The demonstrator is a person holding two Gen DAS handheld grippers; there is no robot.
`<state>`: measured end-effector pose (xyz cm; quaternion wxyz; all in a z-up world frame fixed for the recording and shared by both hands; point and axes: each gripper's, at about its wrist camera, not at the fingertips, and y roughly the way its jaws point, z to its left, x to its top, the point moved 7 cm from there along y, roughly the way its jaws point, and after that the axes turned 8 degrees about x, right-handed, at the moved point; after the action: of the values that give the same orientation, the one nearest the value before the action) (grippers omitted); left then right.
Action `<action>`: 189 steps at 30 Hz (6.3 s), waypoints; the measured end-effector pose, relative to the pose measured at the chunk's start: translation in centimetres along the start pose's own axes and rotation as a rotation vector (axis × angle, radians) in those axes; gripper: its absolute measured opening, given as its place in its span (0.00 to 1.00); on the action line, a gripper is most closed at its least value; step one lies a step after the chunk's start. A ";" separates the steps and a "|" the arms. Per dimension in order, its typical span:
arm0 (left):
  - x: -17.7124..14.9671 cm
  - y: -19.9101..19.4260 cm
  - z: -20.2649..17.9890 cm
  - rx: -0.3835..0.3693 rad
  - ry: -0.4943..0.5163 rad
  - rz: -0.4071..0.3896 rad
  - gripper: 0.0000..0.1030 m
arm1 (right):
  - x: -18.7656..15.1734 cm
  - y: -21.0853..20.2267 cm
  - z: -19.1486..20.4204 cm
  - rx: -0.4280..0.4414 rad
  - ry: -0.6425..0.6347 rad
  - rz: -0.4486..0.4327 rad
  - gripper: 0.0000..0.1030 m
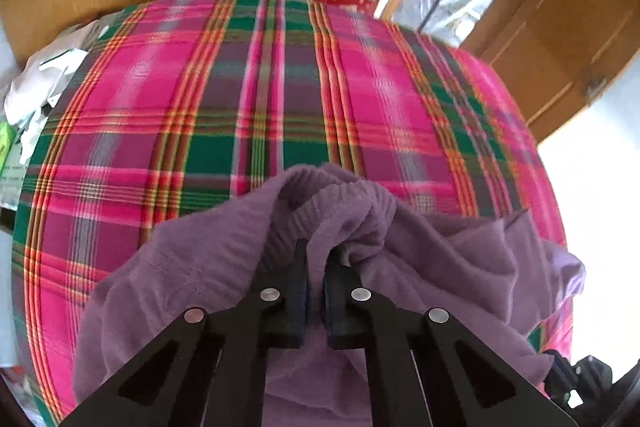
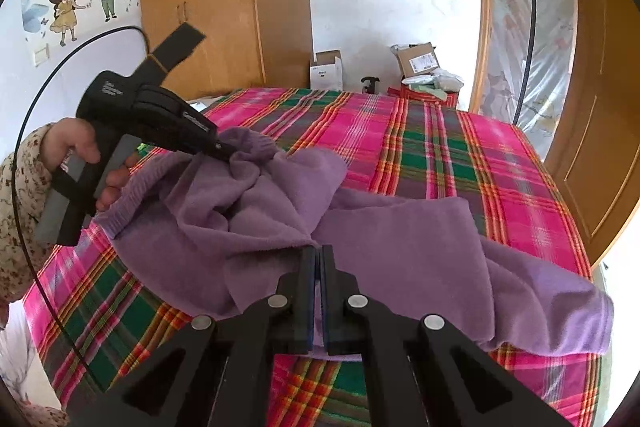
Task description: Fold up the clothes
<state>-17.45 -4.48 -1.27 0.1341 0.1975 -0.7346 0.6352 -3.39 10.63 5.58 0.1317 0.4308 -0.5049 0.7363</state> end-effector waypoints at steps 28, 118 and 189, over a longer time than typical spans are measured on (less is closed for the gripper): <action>7.3 -4.0 14.5 0.046 -0.376 -0.228 0.05 | 17.2 12.9 0.1 -0.157 -0.319 -0.010 0.02; -7.0 -0.7 -10.3 -0.282 0.170 -0.044 0.33 | 7.5 10.1 -20.6 -0.197 0.066 0.128 0.06; -7.8 -6.1 16.6 0.243 -0.257 -0.278 0.11 | -5.1 4.7 0.8 0.035 -0.144 0.147 0.57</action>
<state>-6.79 -20.61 -2.02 0.1008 0.3908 -0.6295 0.6639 -2.91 9.00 -1.16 0.0330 0.4465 -0.5303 0.7200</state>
